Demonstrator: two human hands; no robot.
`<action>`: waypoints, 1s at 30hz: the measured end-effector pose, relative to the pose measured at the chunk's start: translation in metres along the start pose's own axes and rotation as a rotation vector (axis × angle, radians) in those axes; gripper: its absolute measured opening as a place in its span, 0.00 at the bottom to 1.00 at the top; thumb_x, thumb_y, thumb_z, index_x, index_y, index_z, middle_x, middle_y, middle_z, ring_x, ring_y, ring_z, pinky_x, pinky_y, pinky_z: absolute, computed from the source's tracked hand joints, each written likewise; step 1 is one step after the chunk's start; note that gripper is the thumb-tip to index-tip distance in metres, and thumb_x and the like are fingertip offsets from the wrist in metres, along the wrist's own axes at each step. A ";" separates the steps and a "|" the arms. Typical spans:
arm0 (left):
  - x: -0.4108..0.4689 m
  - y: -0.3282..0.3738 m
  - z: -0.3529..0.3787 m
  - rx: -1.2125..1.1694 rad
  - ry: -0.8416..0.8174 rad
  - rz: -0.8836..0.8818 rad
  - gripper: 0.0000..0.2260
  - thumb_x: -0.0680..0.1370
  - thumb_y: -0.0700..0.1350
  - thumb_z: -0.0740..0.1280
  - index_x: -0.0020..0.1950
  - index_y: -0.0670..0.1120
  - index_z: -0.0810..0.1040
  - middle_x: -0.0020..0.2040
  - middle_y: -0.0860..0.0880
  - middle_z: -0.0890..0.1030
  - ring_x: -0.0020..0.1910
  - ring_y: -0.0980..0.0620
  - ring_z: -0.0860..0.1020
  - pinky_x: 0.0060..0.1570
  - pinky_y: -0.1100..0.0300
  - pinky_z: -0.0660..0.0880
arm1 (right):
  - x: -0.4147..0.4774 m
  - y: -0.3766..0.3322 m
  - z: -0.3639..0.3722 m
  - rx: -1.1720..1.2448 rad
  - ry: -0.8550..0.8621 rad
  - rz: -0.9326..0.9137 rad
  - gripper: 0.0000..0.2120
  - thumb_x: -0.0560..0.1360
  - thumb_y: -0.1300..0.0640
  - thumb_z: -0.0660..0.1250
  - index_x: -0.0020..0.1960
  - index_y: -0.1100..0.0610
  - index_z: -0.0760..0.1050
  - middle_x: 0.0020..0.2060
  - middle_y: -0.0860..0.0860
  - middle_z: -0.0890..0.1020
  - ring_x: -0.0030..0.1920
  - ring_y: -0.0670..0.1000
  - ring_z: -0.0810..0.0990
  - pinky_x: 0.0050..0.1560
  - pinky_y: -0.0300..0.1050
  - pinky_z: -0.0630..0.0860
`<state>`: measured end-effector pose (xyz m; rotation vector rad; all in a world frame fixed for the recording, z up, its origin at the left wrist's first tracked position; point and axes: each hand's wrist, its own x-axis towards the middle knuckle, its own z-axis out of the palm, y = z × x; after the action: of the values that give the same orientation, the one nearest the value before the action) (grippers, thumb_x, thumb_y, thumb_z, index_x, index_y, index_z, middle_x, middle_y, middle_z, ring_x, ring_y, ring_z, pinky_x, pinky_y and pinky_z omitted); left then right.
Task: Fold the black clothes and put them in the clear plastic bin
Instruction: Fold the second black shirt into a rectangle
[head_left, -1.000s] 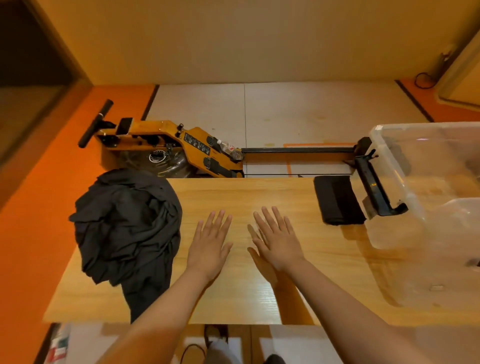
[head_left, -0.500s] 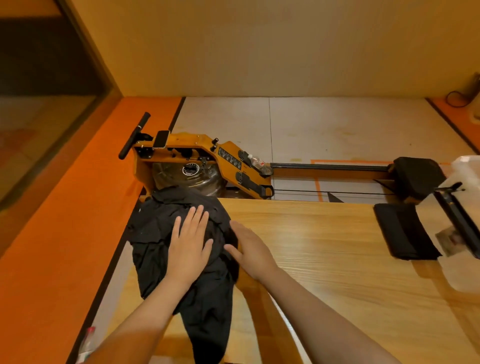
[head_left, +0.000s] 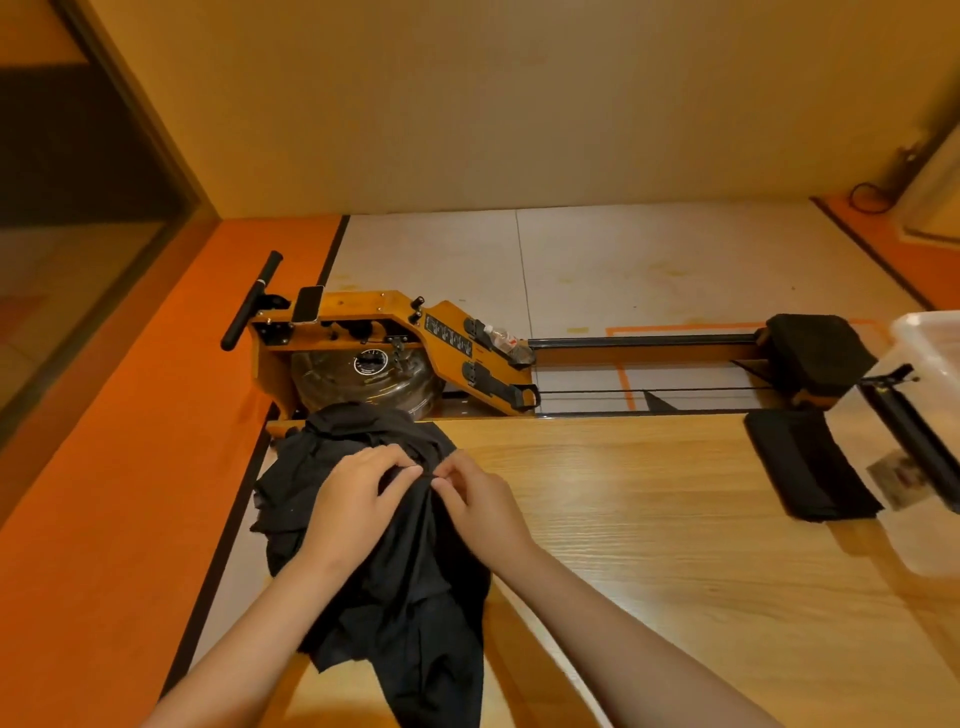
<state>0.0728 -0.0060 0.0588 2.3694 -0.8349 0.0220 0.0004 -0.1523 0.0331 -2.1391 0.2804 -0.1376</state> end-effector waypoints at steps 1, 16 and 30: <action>0.005 0.010 -0.007 -0.044 0.003 -0.002 0.04 0.79 0.49 0.66 0.45 0.53 0.78 0.41 0.58 0.79 0.44 0.60 0.77 0.47 0.62 0.72 | 0.000 -0.006 -0.011 0.059 0.015 -0.017 0.05 0.81 0.52 0.61 0.53 0.53 0.72 0.40 0.50 0.81 0.40 0.49 0.80 0.45 0.53 0.78; 0.077 0.158 -0.043 -0.187 -0.311 0.040 0.11 0.74 0.54 0.71 0.53 0.51 0.79 0.46 0.53 0.82 0.45 0.57 0.80 0.47 0.52 0.79 | -0.017 -0.054 -0.228 0.191 0.176 -0.194 0.04 0.80 0.57 0.63 0.47 0.52 0.75 0.36 0.48 0.79 0.38 0.43 0.77 0.40 0.34 0.72; 0.119 0.222 -0.022 -0.341 -0.144 0.115 0.13 0.80 0.52 0.63 0.39 0.47 0.78 0.35 0.49 0.77 0.35 0.55 0.76 0.36 0.60 0.68 | -0.022 -0.005 -0.344 0.003 0.422 -0.174 0.04 0.78 0.56 0.67 0.48 0.54 0.81 0.42 0.51 0.83 0.44 0.48 0.81 0.47 0.48 0.78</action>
<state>0.0453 -0.1957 0.2235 2.0187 -0.9594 -0.2287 -0.0906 -0.4224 0.2271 -2.1142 0.3359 -0.6938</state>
